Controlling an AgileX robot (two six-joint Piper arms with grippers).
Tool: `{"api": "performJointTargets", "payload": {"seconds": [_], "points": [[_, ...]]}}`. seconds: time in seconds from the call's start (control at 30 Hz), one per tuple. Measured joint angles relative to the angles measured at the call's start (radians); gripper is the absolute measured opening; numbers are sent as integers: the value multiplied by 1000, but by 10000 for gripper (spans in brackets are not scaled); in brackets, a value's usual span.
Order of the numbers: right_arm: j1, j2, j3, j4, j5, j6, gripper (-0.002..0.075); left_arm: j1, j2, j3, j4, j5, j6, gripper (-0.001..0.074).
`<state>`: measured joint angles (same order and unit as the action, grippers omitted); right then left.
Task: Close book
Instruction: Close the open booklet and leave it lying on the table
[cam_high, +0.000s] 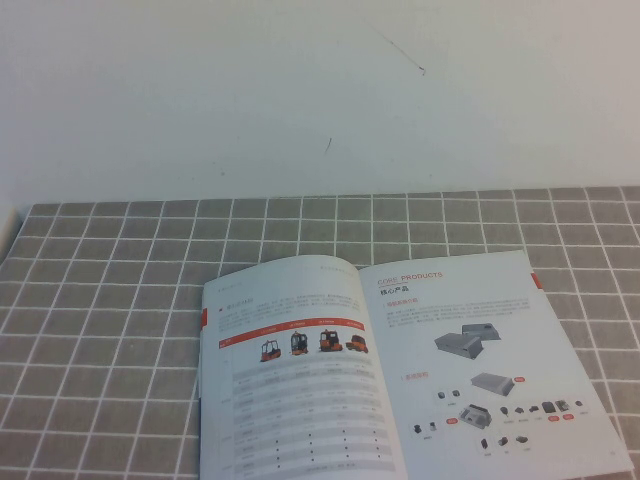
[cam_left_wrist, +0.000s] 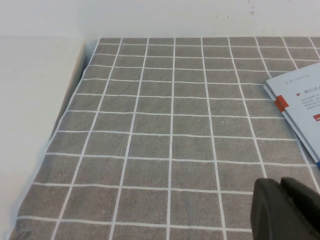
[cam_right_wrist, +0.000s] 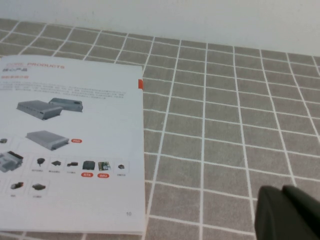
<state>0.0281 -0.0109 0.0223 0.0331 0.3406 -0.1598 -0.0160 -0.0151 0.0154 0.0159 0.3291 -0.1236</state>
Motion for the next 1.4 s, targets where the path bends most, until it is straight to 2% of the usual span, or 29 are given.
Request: {"api": "performJointTargets", "payload": {"seconds": [0.23,0.6,0.8,0.93,1.07,1.27,1.4], "points": [[0,0,5,0,-123,0,-1,0,0,7,0,-172,0,-2],[0,0,5,0,-633,5,-1,0,0,7,0,-605,0,-2],[0,0,5,18,-831,11,-1,0,0,7,0,-859,0,-2],[0,0,5,31,-869,33,-1,0,0,7,0,-970,0,-2],[0,0,5,33,-883,54,-1,0,0,7,-3,-999,19,-2],[0,0,5,35,-866,61,-1,0,0,7,-112,-971,142,-2],[0,0,-93,35,-642,62,-1,0,0,-53,-156,-765,205,-2]]}}
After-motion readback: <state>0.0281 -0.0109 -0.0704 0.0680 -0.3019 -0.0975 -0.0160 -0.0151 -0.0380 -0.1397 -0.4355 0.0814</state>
